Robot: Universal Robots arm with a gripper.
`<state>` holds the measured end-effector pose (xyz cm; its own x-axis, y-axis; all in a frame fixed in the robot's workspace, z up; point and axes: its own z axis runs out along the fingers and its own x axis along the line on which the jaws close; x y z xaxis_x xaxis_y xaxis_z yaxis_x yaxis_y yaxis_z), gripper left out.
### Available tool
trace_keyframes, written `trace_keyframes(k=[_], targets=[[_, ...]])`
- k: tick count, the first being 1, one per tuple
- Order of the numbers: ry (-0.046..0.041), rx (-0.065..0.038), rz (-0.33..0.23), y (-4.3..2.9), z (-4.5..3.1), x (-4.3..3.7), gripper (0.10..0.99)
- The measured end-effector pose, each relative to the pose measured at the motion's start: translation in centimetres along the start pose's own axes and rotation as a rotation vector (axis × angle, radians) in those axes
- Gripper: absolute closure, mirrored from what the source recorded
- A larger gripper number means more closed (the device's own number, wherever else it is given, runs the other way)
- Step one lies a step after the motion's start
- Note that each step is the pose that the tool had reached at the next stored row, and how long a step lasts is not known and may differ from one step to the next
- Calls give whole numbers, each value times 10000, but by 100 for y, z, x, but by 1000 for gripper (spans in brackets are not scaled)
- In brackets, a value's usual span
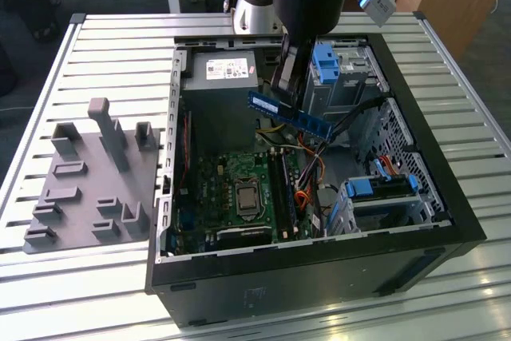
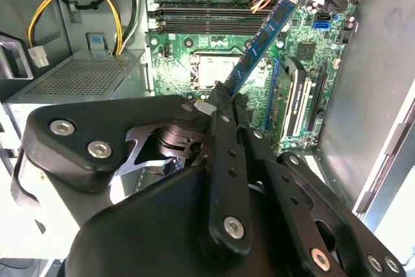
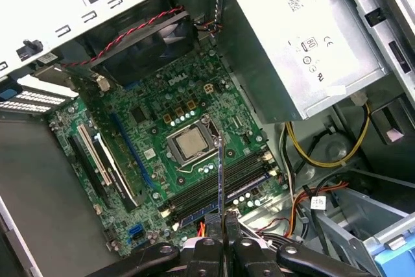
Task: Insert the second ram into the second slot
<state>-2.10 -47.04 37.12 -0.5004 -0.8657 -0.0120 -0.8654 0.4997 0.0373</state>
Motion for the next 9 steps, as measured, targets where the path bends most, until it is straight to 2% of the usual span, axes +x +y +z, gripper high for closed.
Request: trace_keyframes(k=[9], targets=[[-12, 4, 324, 0, 1, 0, 949]])
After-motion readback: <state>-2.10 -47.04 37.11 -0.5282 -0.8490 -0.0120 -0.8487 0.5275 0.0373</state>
